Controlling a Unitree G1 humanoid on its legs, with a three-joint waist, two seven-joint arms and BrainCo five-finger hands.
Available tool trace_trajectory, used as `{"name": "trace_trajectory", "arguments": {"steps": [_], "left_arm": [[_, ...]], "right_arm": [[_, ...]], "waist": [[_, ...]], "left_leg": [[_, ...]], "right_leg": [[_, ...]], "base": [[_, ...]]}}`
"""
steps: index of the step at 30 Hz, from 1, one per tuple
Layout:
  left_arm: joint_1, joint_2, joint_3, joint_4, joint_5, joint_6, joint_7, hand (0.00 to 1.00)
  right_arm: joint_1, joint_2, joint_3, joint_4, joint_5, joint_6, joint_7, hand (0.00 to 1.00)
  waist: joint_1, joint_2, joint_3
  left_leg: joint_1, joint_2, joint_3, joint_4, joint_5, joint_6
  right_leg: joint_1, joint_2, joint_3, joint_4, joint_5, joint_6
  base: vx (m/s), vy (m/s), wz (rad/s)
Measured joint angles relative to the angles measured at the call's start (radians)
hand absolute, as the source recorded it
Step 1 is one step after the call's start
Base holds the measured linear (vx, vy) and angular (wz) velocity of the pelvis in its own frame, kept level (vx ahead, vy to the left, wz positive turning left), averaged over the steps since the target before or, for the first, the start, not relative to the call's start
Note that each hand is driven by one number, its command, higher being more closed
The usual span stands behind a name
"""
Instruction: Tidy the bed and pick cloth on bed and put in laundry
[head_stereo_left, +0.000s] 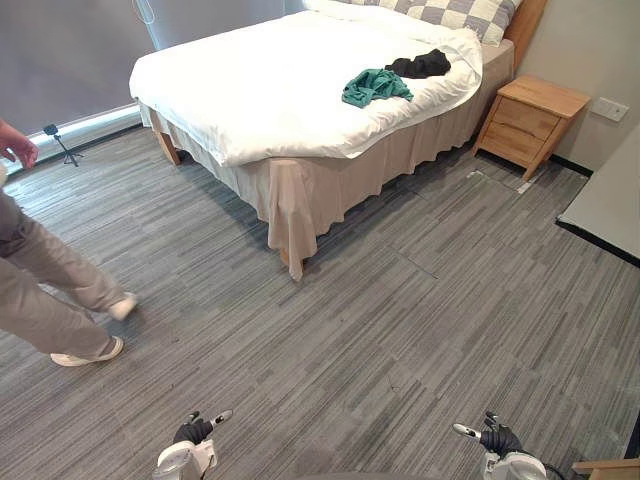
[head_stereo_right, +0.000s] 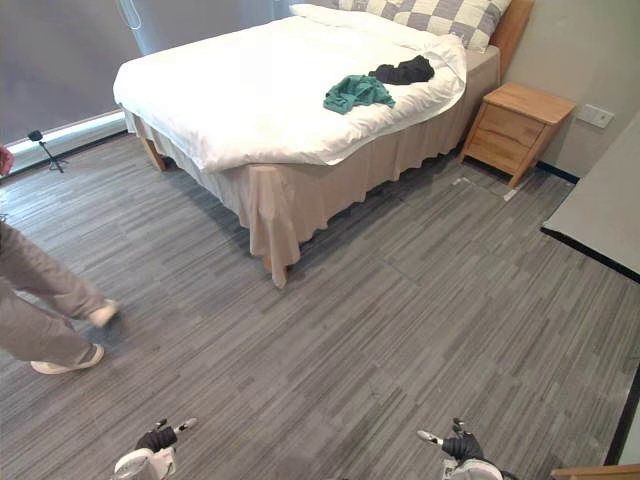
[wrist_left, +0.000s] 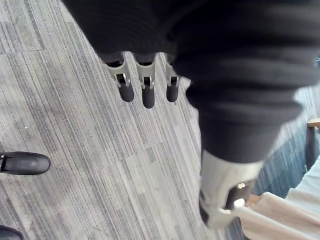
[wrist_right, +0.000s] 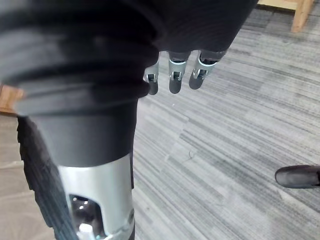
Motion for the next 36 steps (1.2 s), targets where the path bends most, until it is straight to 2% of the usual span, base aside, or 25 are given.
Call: {"name": "trace_trajectory", "arguments": {"steps": [6,12,26,31,33,34,35,36], "left_arm": [[0.003,0.003,0.03,0.0,0.0,-0.004,0.012,0.0],[0.003,0.003,0.036,-0.001,-0.001,-0.024,0.021,0.0],[0.006,0.003,0.039,-0.001,-0.001,-0.023,0.04,0.0],[0.019,-0.002,0.039,-0.001,-0.001,-0.023,0.041,0.0],[0.025,-0.005,0.038,0.0,-0.002,-0.023,0.041,0.0],[0.026,-0.006,0.037,0.001,-0.002,-0.022,0.041,0.0],[0.02,-0.007,0.034,0.001,-0.002,-0.021,0.041,0.0],[0.014,-0.009,0.025,0.003,-0.004,-0.02,0.041,0.0]], "right_arm": [[-0.008,-0.004,0.001,-0.004,0.0,-0.019,0.009,0.0],[-0.019,-0.005,0.003,-0.011,0.0,-0.02,0.013,0.0],[-0.017,-0.005,0.007,-0.011,-0.002,-0.02,0.013,0.0],[-0.008,-0.005,0.022,-0.011,-0.037,-0.02,0.013,0.0],[0.002,-0.005,0.022,-0.009,-0.038,-0.02,0.013,0.0],[0.0,-0.004,0.023,-0.006,-0.038,-0.02,0.013,0.0],[-0.005,0.001,0.024,-0.006,-0.037,-0.02,0.013,0.0],[-0.005,0.001,0.03,-0.007,-0.036,-0.02,0.013,0.0]], "waist": [[-0.001,0.006,0.002],[-0.001,0.007,0.003],[-0.002,0.003,0.003],[-0.001,0.002,0.003],[-0.002,-0.001,0.003],[-0.001,-0.007,0.011],[-0.001,-0.019,0.032],[0.0,-0.021,0.052]], "left_leg": [[0.023,0.017,0.006,0.003,-0.014,-0.022],[0.028,0.018,0.011,0.004,-0.014,-0.022],[0.034,0.018,0.015,0.017,-0.017,-0.024],[0.034,0.018,0.017,0.019,-0.021,-0.017],[0.035,0.014,0.017,0.02,-0.031,0.0],[0.039,0.01,0.021,0.024,-0.043,0.019],[0.051,0.001,0.031,0.038,-0.055,0.03],[0.058,0.0,0.035,0.058,-0.069,0.036]], "right_leg": [[0.015,0.013,-0.005,0.019,-0.008,0.011],[0.015,0.012,-0.013,0.029,-0.01,0.007],[0.015,0.008,-0.032,0.053,-0.012,0.004],[0.012,0.01,-0.019,0.052,-0.012,0.004],[0.011,0.009,-0.012,0.057,-0.023,-0.013],[-0.014,0.001,-0.006,0.116,-0.063,-0.03],[-0.056,-0.022,-0.004,0.245,-0.124,-0.017],[-0.098,-0.039,-0.006,0.361,-0.15,0.023]], "base": [[0.03,-0.039,0.0],[0.01,-0.024,0.0],[-0.01,-0.029,0.0],[-0.04,-0.037,-0.06],[-0.04,-0.021,-0.06],[-0.07,-0.017,-0.13],[-0.07,-0.011,-0.16],[-0.07,-0.001,-0.16]]}}
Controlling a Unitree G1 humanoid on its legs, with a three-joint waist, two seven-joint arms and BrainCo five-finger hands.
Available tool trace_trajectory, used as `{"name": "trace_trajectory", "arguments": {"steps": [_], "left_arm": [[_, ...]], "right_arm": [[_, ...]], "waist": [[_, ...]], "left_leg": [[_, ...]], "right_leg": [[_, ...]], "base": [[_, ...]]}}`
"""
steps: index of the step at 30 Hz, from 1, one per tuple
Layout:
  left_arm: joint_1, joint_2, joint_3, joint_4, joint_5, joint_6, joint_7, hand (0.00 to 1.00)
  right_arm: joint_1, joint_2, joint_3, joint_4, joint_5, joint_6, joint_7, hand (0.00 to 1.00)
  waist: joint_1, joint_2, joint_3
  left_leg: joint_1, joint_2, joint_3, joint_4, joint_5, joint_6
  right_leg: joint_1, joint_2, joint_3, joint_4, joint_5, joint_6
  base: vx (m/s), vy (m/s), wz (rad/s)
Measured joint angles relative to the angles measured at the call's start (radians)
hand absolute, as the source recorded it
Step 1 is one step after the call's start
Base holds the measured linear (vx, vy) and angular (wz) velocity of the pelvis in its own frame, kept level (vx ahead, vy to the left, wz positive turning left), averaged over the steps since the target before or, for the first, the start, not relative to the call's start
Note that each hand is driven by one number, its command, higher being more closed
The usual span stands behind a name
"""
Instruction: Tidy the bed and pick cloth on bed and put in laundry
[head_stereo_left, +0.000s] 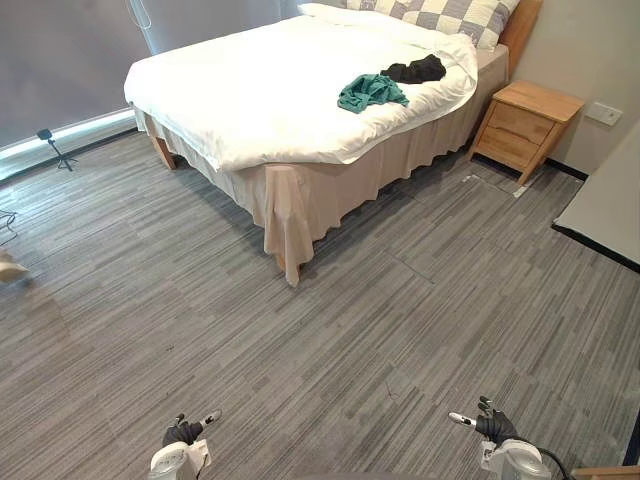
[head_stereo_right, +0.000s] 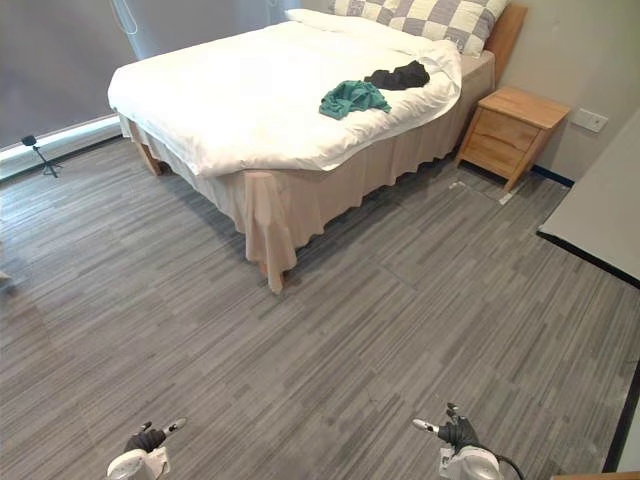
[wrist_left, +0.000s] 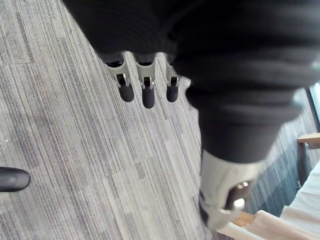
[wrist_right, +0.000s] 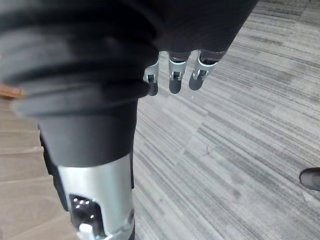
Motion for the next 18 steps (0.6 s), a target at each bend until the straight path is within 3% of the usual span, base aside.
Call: {"name": "trace_trajectory", "arguments": {"steps": [1,3,4,5,7,8,10,12,13,14,15,16,17,18], "left_arm": [[-0.002,0.001,-0.011,0.004,-0.003,0.0,0.0,0.0],[0.002,0.017,-0.011,0.033,-0.02,-0.001,0.0,0.0],[0.004,0.024,-0.011,0.042,-0.02,0.003,0.0,0.0],[0.004,0.031,-0.011,0.043,-0.02,0.007,-0.003,0.0],[-0.009,0.042,-0.011,0.043,-0.019,0.009,-0.018,0.0],[-0.027,0.056,-0.004,0.041,-0.018,0.01,-0.048,0.0],[-0.031,0.072,0.007,0.034,-0.017,0.01,-0.07,0.0],[-0.028,0.095,0.025,0.035,-0.018,0.009,-0.09,0.0],[-0.024,0.094,0.053,0.035,-0.018,0.008,-0.098,0.0],[-0.025,0.084,0.063,0.035,-0.018,0.005,-0.103,0.0],[-0.023,0.083,0.067,0.033,-0.018,0.001,-0.119,0.0],[-0.013,0.08,0.086,0.032,-0.018,-0.005,-0.121,0.0],[-0.002,0.061,0.107,0.034,-0.019,-0.004,-0.118,0.0],[0.008,0.051,0.108,0.034,-0.021,-0.004,-0.119,0.0]], "right_arm": [[0.001,0.001,0.021,0.0,0.0,0.0,-0.001,0.0],[0.005,0.02,0.052,0.001,0.0,0.002,0.0,0.0],[0.006,0.027,0.052,0.014,0.0,0.004,0.001,0.0],[0.011,0.034,0.052,0.02,0.0,0.01,0.002,0.0],[0.014,0.039,0.052,0.018,0.002,0.012,0.004,0.0],[0.015,0.039,0.052,0.008,0.007,0.014,0.011,0.0],[0.021,0.04,0.052,-0.001,0.008,0.013,0.012,0.0],[0.04,0.043,0.051,-0.013,0.007,0.013,0.009,0.0],[0.061,0.041,0.05,-0.011,0.004,0.014,0.007,0.0],[0.067,0.037,0.043,-0.015,0.004,0.013,0.006,0.0],[0.076,0.04,0.034,-0.026,0.004,0.013,0.007,0.0],[0.076,0.041,0.026,-0.03,0.004,0.013,0.011,0.0],[0.05,0.041,0.013,-0.032,0.004,0.013,0.017,0.0],[0.044,0.04,0.012,-0.032,-0.004,0.012,0.02,0.0]], "waist": [[0.001,-0.014,0.017],[0.003,-0.029,0.036],[0.001,-0.041,0.049],[-0.003,-0.041,0.054],[-0.023,-0.02,0.064],[-0.036,-0.007,0.079],[-0.038,-0.026,0.081],[-0.041,-0.061,0.111],[-0.041,-0.054,0.124],[-0.045,-0.013,0.122],[-0.05,0.012,0.107],[-0.043,0.02,0.098],[-0.03,0.04,0.093],[-0.029,0.051,0.087]], "left_leg": [[-0.001,-0.001,0.009,0.029,-0.023,0.006],[0.002,-0.01,0.03,0.08,-0.075,0.015],[0.026,-0.01,0.03,0.089,-0.089,0.015],[0.044,0.009,0.027,0.107,-0.108,0.007],[0.045,0.063,0.004,0.132,-0.129,-0.012],[0.045,0.109,-0.014,0.128,-0.138,-0.031],[0.048,0.109,-0.022,0.122,-0.141,-0.055],[0.088,0.107,-0.037,0.136,-0.174,-0.113],[0.138,0.134,-0.051,0.138,-0.221,-0.126],[0.164,0.195,-0.054,0.132,-0.251,-0.104],[0.165,0.216,-0.069,0.127,-0.266,-0.044],[0.164,0.224,-0.088,0.158,-0.235,-0.008],[0.093,0.261,-0.103,0.318,-0.145,-0.031],[0.046,0.281,-0.111,0.408,-0.094,-0.016]], "right_leg": [[-0.074,-0.021,-0.008,0.154,-0.012,0.02],[-0.203,-0.101,-0.071,0.448,0.0,-0.024],[-0.231,-0.122,-0.09,0.512,-0.027,-0.002],[-0.254,-0.117,-0.092,0.489,-0.053,0.023],[-0.271,-0.078,-0.11,0.328,-0.045,0.019],[-0.28,-0.04,-0.108,0.025,0.067,0.021],[-0.31,-0.053,-0.078,-0.144,0.154,0.049],[-0.332,-0.099,0.001,-0.214,0.197,0.074],[-0.319,-0.102,0.01,-0.189,0.268,0.069],[-0.343,-0.064,-0.01,-0.069,0.274,0.068],[-0.381,-0.044,-0.032,0.015,0.254,0.047],[-0.408,-0.038,-0.038,0.078,0.229,0.006],[-0.404,-0.013,-0.055,0.096,0.193,-0.061],[-0.385,0.002,-0.059,0.082,0.187,-0.068]], "base": [[-0.13,0.01,-0.24],[-0.1,0.021,-0.3],[0.08,0.01,-0.2],[0.19,-0.038,-0.01],[0.26,-0.115,0.29],[0.29,-0.148,0.38],[0.32,-0.195,0.23],[0.38,-0.302,0.28],[0.48,-0.389,0.51],[0.62,-0.474,0.56],[0.55,-0.39,0.39],[0.54,-0.396,-0.14],[0.43,-0.329,-0.31],[0.68,-0.465,-0.14]]}}
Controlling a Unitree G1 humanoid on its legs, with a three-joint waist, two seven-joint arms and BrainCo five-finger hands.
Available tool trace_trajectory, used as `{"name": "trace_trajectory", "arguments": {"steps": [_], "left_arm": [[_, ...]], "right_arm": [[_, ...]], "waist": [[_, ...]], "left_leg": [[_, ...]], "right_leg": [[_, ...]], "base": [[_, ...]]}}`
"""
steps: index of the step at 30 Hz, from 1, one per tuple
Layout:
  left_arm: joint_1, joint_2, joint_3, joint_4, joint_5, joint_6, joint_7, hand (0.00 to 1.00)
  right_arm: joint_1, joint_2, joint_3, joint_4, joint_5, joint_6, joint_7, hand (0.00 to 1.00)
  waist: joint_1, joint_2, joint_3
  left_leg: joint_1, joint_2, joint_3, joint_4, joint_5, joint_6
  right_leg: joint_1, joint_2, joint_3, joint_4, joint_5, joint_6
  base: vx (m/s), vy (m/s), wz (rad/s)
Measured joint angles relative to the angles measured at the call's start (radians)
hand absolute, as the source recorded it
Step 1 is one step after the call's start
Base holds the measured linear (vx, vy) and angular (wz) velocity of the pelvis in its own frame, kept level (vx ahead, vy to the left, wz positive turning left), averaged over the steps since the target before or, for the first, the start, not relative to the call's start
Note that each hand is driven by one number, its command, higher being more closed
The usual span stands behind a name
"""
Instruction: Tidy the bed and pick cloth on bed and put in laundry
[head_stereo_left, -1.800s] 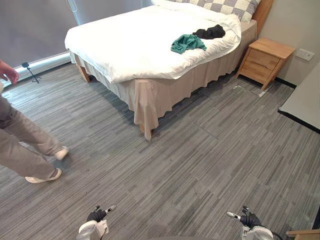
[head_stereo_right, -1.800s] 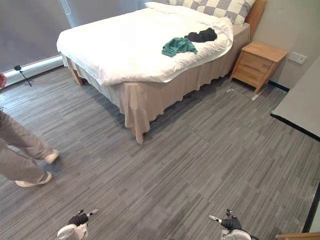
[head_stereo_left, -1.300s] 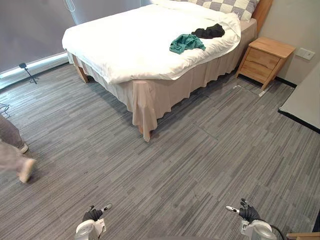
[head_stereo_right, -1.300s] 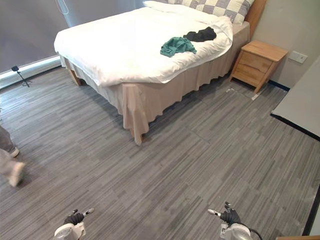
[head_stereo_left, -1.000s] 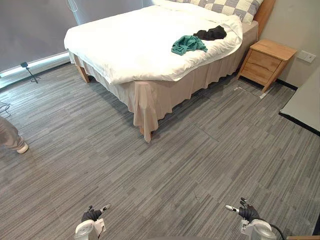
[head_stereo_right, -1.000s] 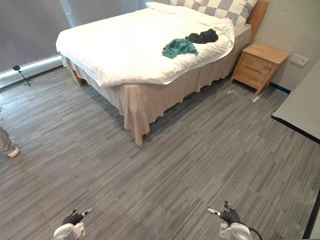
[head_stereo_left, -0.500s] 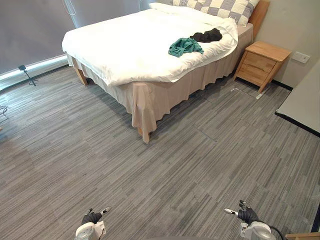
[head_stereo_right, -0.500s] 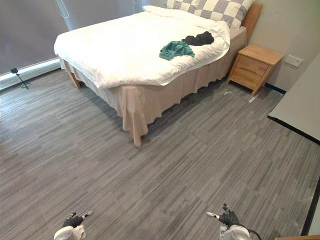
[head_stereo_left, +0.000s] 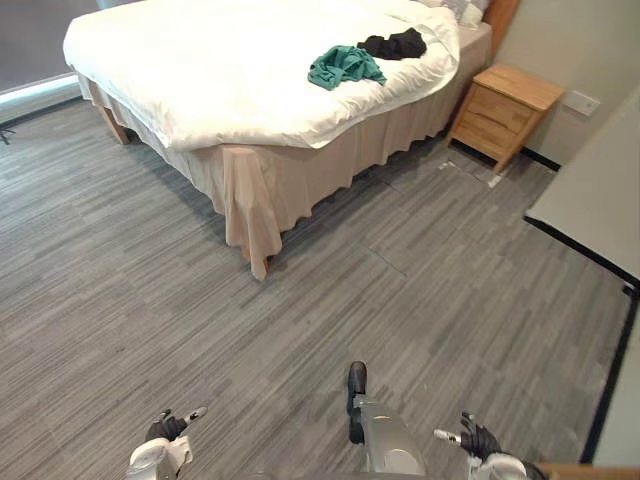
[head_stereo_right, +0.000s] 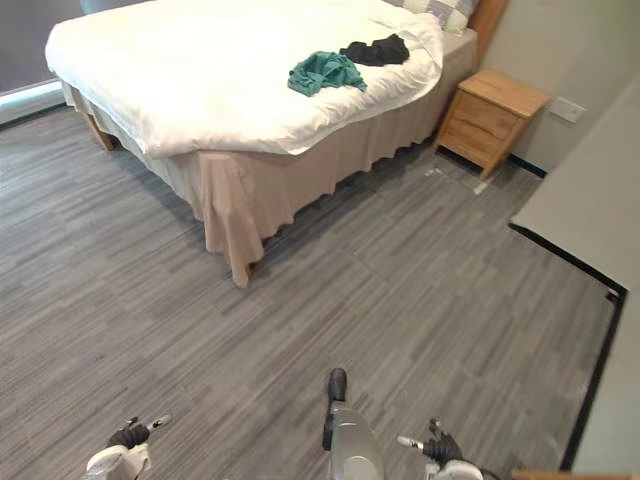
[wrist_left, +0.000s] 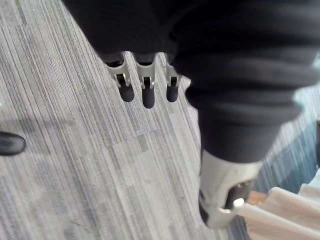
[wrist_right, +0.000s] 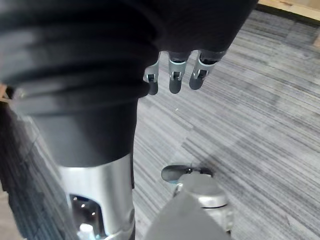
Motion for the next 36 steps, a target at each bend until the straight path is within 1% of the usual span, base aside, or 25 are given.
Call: {"name": "trace_trajectory", "arguments": {"steps": [1,2,3,4,6,8,10,12,14,15,16,17,18,19,21,24,25,26,28,29,30,31,33,35,36], "left_arm": [[0.01,-0.022,0.0,0.0,-0.011,-0.003,-0.003,0.0],[0.023,-0.044,-0.001,-0.001,-0.018,-0.012,-0.004,0.0],[0.031,-0.053,-0.001,-0.003,-0.017,-0.015,-0.007,0.0],[0.053,-0.065,-0.004,-0.007,-0.016,-0.018,-0.021,0.0],[0.091,-0.08,-0.022,-0.028,-0.016,-0.023,-0.04,0.0],[0.128,-0.098,-0.02,-0.043,-0.02,-0.042,-0.047,0.0],[0.151,-0.108,-0.019,-0.047,-0.037,-0.043,-0.048,0.0],[0.159,-0.121,-0.019,-0.059,-0.04,-0.043,-0.038,0.0],[0.156,-0.134,-0.019,-0.072,-0.042,-0.04,-0.034,0.0],[0.158,-0.149,-0.02,-0.081,-0.042,-0.038,-0.018,0.0],[0.145,-0.148,-0.021,-0.066,-0.035,-0.035,-0.012,0.0],[0.131,-0.149,-0.025,-0.058,-0.029,-0.03,-0.007,0.0],[0.112,-0.151,-0.041,-0.059,-0.015,-0.028,0.002,0.0],[0.1,-0.146,-0.07,-0.058,-0.014,-0.019,0.005,0.0],[0.099,-0.135,-0.104,-0.059,-0.014,-0.017,0.008,0.0],[0.067,-0.101,-0.115,-0.069,-0.016,-0.02,0.028,0.0],[0.054,-0.084,-0.115,-0.072,-0.016,-0.02,0.027,0.0],[0.043,-0.047,-0.113,-0.08,-0.016,-0.022,0.027,0.0],[0.044,-0.018,-0.103,-0.082,-0.016,-0.022,0.027,0.0],[0.055,-0.001,-0.094,-0.083,-0.016,-0.023,0.027,0.0],[0.068,0.024,-0.085,-0.094,-0.019,-0.025,0.025,0.0],[0.064,0.019,-0.072,-0.097,-0.024,-0.026,0.025,0.0],[0.057,-0.059,-0.057,-0.098,-0.055,-0.027,0.018,0.0],[0.049,-0.106,-0.057,-0.098,-0.049,-0.034,0.017,0.0],[0.048,-0.121,-0.058,-0.099,-0.027,-0.045,0.023,0.0]], "right_arm": [[0.002,-0.004,0.001,0.0,-0.022,-0.004,0.006,0.0],[0.005,-0.007,0.003,0.003,-0.041,-0.004,0.008,0.0],[0.001,-0.006,0.005,0.002,-0.045,-0.005,0.008,0.0],[0.002,-0.006,0.012,0.003,-0.068,-0.011,0.011,0.0],[0.004,-0.017,0.021,0.003,-0.078,-0.026,0.021,0.0],[-0.016,-0.036,0.021,-0.003,-0.078,-0.05,0.036,0.0],[-0.018,-0.048,0.021,-0.044,-0.078,-0.056,0.044,0.0],[-0.022,-0.062,0.031,-0.086,-0.077,-0.057,0.045,0.0],[-0.024,-0.08,0.052,-0.084,-0.076,-0.053,0.046,0.0],[-0.031,-0.087,0.065,-0.08,-0.076,-0.051,0.05,0.0],[-0.052,-0.075,0.08,-0.067,-0.077,-0.052,0.053,0.0],[-0.064,-0.066,0.092,-0.063,-0.078,-0.054,0.057,0.0],[-0.076,-0.053,0.099,-0.042,-0.079,-0.056,0.06,0.0],[-0.104,-0.034,0.101,-0.013,-0.078,-0.05,0.054,0.0],[-0.1,-0.023,0.123,-0.002,-0.077,-0.045,0.048,0.0],[-0.09,0.001,0.129,0.002,-0.067,-0.041,0.034,0.0],[-0.079,0.011,0.128,0.001,-0.051,-0.036,0.024,0.0],[-0.064,0.038,0.127,0.002,-0.026,-0.03,0.003,0.0],[-0.05,0.068,0.128,0.003,-0.003,-0.018,-0.015,0.0],[-0.037,0.081,0.128,0.003,0.013,-0.011,-0.023,0.0],[-0.027,0.09,0.128,0.003,0.015,-0.004,-0.023,0.0],[-0.028,0.077,0.126,0.006,0.023,0.006,-0.023,0.0],[-0.065,0.009,0.116,0.003,0.043,0.03,-0.023,0.0],[-0.071,-0.027,0.092,0.007,0.043,0.059,-0.022,0.0],[-0.071,-0.035,0.066,0.008,0.045,0.071,-0.022,0.0]], "waist": [[-0.001,0.02,0.006],[0.001,0.032,0.013],[0.006,0.035,0.018],[0.014,0.023,0.031],[0.038,0.008,0.037],[0.088,0.001,0.044],[0.103,-0.001,0.043],[0.101,-0.005,0.043],[0.102,-0.015,0.031],[0.102,-0.018,0.007],[0.101,-0.03,-0.014],[0.096,-0.053,-0.016],[0.088,-0.069,-0.016],[0.082,-0.074,-0.014],[0.08,-0.065,-0.009],[0.07,-0.033,-0.005],[0.068,-0.028,-0.004],[0.065,-0.053,-0.008],[0.064,-0.094,-0.024],[0.065,-0.119,-0.032],[0.065,-0.164,-0.042],[0.069,-0.171,-0.033],[0.081,-0.065,0.001],[0.076,-0.029,0.001],[0.072,-0.009,-0.003]], "left_leg": [[-0.102,0.053,-0.012,0.224,0.145,0.016],[-0.209,0.076,-0.055,0.439,0.143,-0.01],[-0.258,0.074,-0.068,0.531,0.124,-0.023],[-0.334,0.046,-0.075,0.639,0.085,-0.04],[-0.436,-0.028,-0.045,0.619,0.048,-0.051],[-0.528,-0.075,0.131,0.372,0.049,-0.029],[-0.542,-0.098,0.33,0.123,0.096,0.009],[-0.525,-0.139,0.545,-0.079,0.142,0.083],[-0.525,-0.173,0.561,-0.103,0.128,0.167],[-0.519,-0.194,0.572,-0.099,0.105,0.265],[-0.505,-0.208,0.576,-0.099,0.121,0.288],[-0.489,-0.236,0.546,-0.125,0.111,0.287],[-0.467,-0.269,0.493,-0.148,0.109,0.26],[-0.414,-0.288,0.445,-0.156,0.092,0.235],[-0.33,-0.294,0.382,-0.178,0.075,0.207],[-0.215,-0.255,0.203,-0.243,0.071,0.144],[-0.212,-0.247,0.152,-0.256,0.071,0.122],[-0.211,-0.243,0.079,-0.257,0.065,0.088],[-0.208,-0.244,0.028,-0.242,0.048,0.05],[-0.207,-0.246,0.015,-0.22,0.034,0.026],[-0.21,-0.261,0.011,-0.184,0.006,-0.01],[-0.212,-0.257,0.01,-0.148,-0.025,-0.027],[-0.21,-0.162,0.029,-0.109,-0.045,-0.059],[-0.181,-0.142,0.041,-0.18,-0.023,-0.088],[-0.136,-0.142,0.061,-0.264,0.021,-0.101]], "right_leg": [[0.08,0.032,-0.018,-0.059,-0.032,-0.026],[0.165,0.065,-0.023,-0.124,-0.042,-0.039],[0.21,0.076,-0.024,-0.153,-0.048,-0.047],[0.297,0.085,-0.027,-0.196,-0.062,-0.068],[0.398,0.09,-0.035,-0.254,-0.082,-0.087],[0.496,0.101,-0.046,-0.315,-0.095,-0.093],[0.555,0.113,-0.057,-0.351,-0.118,-0.095],[0.622,0.13,-0.112,-0.359,-0.177,-0.063],[0.641,0.133,-0.144,-0.334,-0.23,-0.033],[0.63,0.131,-0.166,-0.257,-0.286,0.018],[0.589,0.105,-0.194,-0.124,-0.329,0.07],[0.537,0.066,-0.219,0.022,-0.335,0.087],[0.438,-0.004,-0.219,0.251,-0.325,0.125],[0.389,-0.055,-0.215,0.389,-0.353,0.118],[0.382,-0.08,-0.197,0.377,-0.373,0.118],[0.309,-0.046,-0.083,0.124,-0.352,0.136],[0.283,-0.035,-0.015,0.018,-0.308,0.154],[0.258,-0.044,0.101,-0.143,-0.214,0.177],[0.247,-0.061,0.172,-0.248,-0.109,0.197],[0.25,-0.068,0.196,-0.287,-0.03,0.182],[0.252,-0.086,0.208,-0.313,0.13,0.141],[0.265,-0.092,0.191,-0.303,0.088,0.118],[0.312,-0.018,0.158,-0.353,0.092,0.087],[0.321,0.001,0.141,-0.379,0.092,0.085],[0.329,0.007,0.14,-0.379,0.089,0.08]], "base": [[0.72,-0.412,0.27],[0.72,-0.371,0.32],[0.55,-0.252,0.29],[0.41,-0.185,0.22],[0.39,-0.172,0.05],[0.57,-0.207,-0.21],[0.49,-0.129,0.0],[0.62,-0.064,0.45],[0.54,-0.033,0.52],[0.64,-0.015,0.65],[0.65,0.0,0.72],[0.6,0.024,0.86],[0.65,0.032,1.16],[0.64,0.022,1.14],[0.49,-0.031,1.05],[0.46,-0.185,1.57],[0.35,-0.255,1.9],[0.28,-0.226,1.68],[0.36,-0.321,1.23],[0.48,-0.43,1.04],[0.49,-0.465,0.81],[0.48,-0.483,0.4],[0.28,-0.309,0.09],[0.19,-0.179,0.16],[0.18,-0.167,0.05]]}}
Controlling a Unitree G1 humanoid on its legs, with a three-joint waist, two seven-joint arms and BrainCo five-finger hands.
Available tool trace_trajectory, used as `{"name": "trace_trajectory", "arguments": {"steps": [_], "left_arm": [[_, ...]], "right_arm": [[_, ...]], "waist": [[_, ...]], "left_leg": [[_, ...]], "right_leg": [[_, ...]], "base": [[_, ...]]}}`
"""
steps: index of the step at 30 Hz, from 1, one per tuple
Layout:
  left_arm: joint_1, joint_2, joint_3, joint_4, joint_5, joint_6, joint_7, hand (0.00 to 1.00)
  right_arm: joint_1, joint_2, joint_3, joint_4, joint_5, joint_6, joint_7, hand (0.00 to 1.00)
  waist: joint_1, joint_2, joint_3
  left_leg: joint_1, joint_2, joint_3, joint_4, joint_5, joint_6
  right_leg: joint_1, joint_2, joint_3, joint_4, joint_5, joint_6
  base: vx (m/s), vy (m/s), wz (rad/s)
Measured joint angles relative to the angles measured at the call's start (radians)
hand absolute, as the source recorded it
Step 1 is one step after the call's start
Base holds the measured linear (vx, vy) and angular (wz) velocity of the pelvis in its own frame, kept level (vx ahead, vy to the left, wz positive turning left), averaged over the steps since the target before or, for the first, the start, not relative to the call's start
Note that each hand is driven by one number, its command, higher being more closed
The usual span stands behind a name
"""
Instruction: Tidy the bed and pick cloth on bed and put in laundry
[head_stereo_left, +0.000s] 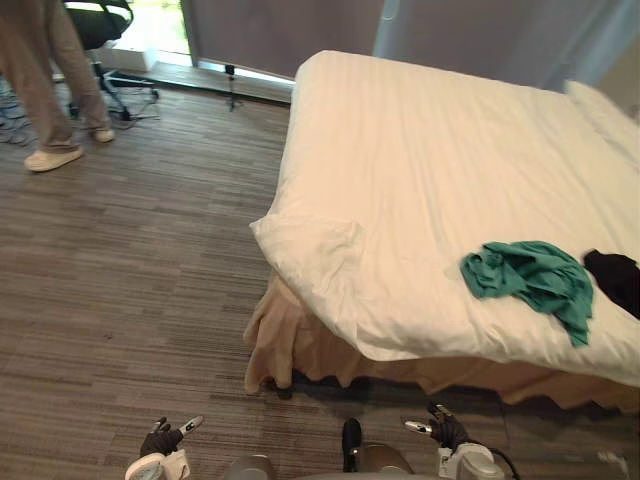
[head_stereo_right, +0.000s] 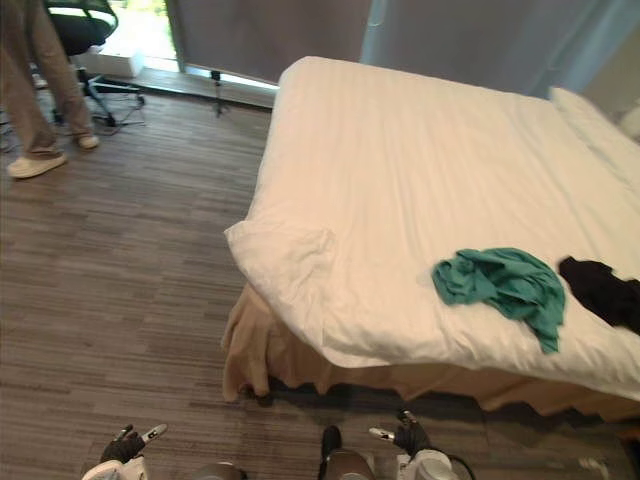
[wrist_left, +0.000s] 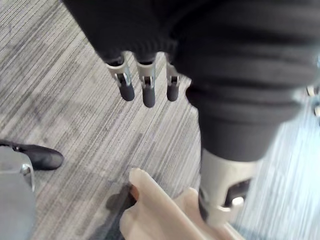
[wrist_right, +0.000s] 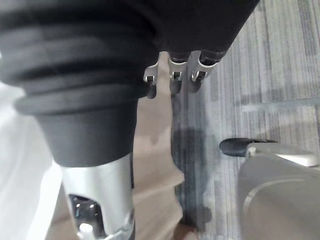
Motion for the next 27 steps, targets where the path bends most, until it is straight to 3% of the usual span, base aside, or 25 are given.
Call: {"name": "trace_trajectory", "arguments": {"steps": [3,4,6,8,11,12,15,20,24,27], "left_arm": [[0.002,0.006,0.004,-0.014,0.039,-0.036,0.024,0.0],[-0.016,0.038,0.032,-0.054,0.118,-0.063,0.072,0.0],[-0.028,0.095,0.051,-0.09,0.183,-0.074,0.101,0.0],[-0.063,0.255,0.071,-0.191,0.269,-0.085,0.159,0.0],[-0.138,0.419,0.079,-0.293,0.301,-0.108,0.2,0.0],[-0.187,0.485,0.081,-0.337,0.303,-0.126,0.198,0.0],[-0.273,0.565,0.08,-0.411,0.296,-0.166,0.176,0.0],[-0.484,0.657,-0.001,-0.496,0.243,-0.24,0.051,0.0],[-0.561,0.659,-0.117,-0.532,0.246,-0.259,-0.029,0.0],[-0.593,0.623,-0.209,-0.535,0.265,-0.234,-0.064,0.0]], "right_arm": [[-0.002,-0.009,-0.048,-0.001,0.005,0.012,0.009,0.0],[0.002,-0.008,-0.066,0.002,0.006,0.019,0.023,0.0],[0.02,-0.006,-0.064,0.002,0.006,0.023,0.035,0.0],[0.071,0.001,-0.059,0.002,0.008,0.026,0.043,0.0],[0.122,0.014,-0.054,0.001,0.021,0.028,0.037,0.0],[0.145,0.021,-0.053,-0.002,0.039,0.03,0.029,0.0],[0.183,0.036,-0.053,-0.004,0.047,0.036,0.018,0.0],[0.206,0.051,-0.055,-0.012,0.057,0.045,0.014,0.0],[0.206,0.085,-0.055,-0.045,0.057,0.047,0.01,0.0],[0.21,0.109,-0.054,-0.045,0.058,0.047,0.01,0.0]], "waist": [[-0.022,-0.001,-0.005],[-0.027,-0.013,-0.013],[-0.027,-0.023,-0.02],[-0.03,-0.026,-0.043],[-0.034,-0.023,-0.063],[-0.037,-0.019,-0.074],[-0.038,0.002,-0.086],[-0.051,0.03,-0.105],[-0.089,0.029,-0.105],[-0.107,0.02,-0.103]], "left_leg": [[0.065,0.001,0.032,-0.113,0.054,-0.003],[0.063,0.002,0.038,-0.122,0.054,-0.004],[0.064,0.003,0.047,-0.121,0.055,-0.004],[0.046,0.005,0.059,-0.121,0.055,-0.005],[0.034,0.005,0.061,-0.124,0.06,-0.011],[0.037,0.005,0.066,-0.132,0.064,-0.012],[0.047,0.006,0.091,-0.142,0.068,-0.018],[0.069,0.007,0.14,-0.164,0.081,-0.03],[0.085,0.006,0.177,-0.169,0.08,-0.03],[0.084,0.004,0.208,-0.17,0.08,-0.03]], "right_leg": [[0.016,0.016,0.001,-0.015,-0.006,-0.011],[0.027,0.021,0.003,-0.055,0.008,-0.031],[0.036,0.023,0.006,-0.078,0.021,-0.044],[0.043,0.023,0.003,-0.117,0.04,-0.045],[0.041,0.021,-0.003,-0.133,0.05,-0.046],[0.041,0.02,-0.004,-0.133,0.051,-0.045],[0.042,0.02,0.0,-0.134,0.052,-0.044],[0.041,0.023,0.012,-0.138,0.053,-0.043],[0.039,0.029,0.04,-0.141,0.055,-0.04],[0.015,0.033,0.065,-0.141,0.066,-0.035]], "base": [[0.07,-0.082,-0.05],[0.0,-0.035,-0.12],[-0.03,-0.01,-0.11],[-0.08,-0.015,-0.06],[-0.03,-0.01,0.03],[-0.02,0.003,0.03],[0.01,0.011,-0.05],[0.02,0.013,-0.09],[-0.01,0.007,-0.22],[-0.03,-0.002,-0.24]]}}
